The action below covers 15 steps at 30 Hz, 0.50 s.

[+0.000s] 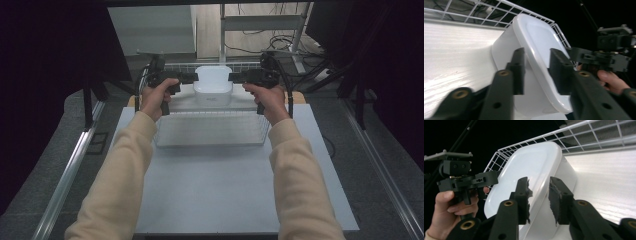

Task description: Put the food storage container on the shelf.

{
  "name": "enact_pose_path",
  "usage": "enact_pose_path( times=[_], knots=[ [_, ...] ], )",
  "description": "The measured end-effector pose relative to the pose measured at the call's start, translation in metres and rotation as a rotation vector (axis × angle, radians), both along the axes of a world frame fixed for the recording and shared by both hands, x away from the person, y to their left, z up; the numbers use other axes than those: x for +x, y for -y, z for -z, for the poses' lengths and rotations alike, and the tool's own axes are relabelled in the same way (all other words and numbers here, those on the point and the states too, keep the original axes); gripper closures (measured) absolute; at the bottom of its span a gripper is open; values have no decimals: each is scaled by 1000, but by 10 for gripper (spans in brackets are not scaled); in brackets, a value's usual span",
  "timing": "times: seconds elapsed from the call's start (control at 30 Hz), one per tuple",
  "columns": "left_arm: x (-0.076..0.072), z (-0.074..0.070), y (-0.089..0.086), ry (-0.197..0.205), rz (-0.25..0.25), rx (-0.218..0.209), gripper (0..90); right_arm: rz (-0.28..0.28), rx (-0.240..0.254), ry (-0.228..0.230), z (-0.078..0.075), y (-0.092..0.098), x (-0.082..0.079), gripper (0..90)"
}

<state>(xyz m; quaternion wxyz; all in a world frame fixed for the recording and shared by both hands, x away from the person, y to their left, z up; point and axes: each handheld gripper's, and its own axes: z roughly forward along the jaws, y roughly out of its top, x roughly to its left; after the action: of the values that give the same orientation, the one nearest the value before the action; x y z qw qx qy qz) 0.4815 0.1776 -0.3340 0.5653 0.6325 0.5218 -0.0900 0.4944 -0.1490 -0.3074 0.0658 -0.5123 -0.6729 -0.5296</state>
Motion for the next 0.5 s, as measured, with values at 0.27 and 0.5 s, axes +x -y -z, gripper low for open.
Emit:
enact_pose_path(
  times=[0.27,0.5],
  knots=[
    [-28,-22,-14,124,-48,108,390,-11,-63,150,-18,13,-20,442],
    [-65,-29,-26,197,-32,189,357,-86,-149,268,-22,24,-52,355]
  ],
)
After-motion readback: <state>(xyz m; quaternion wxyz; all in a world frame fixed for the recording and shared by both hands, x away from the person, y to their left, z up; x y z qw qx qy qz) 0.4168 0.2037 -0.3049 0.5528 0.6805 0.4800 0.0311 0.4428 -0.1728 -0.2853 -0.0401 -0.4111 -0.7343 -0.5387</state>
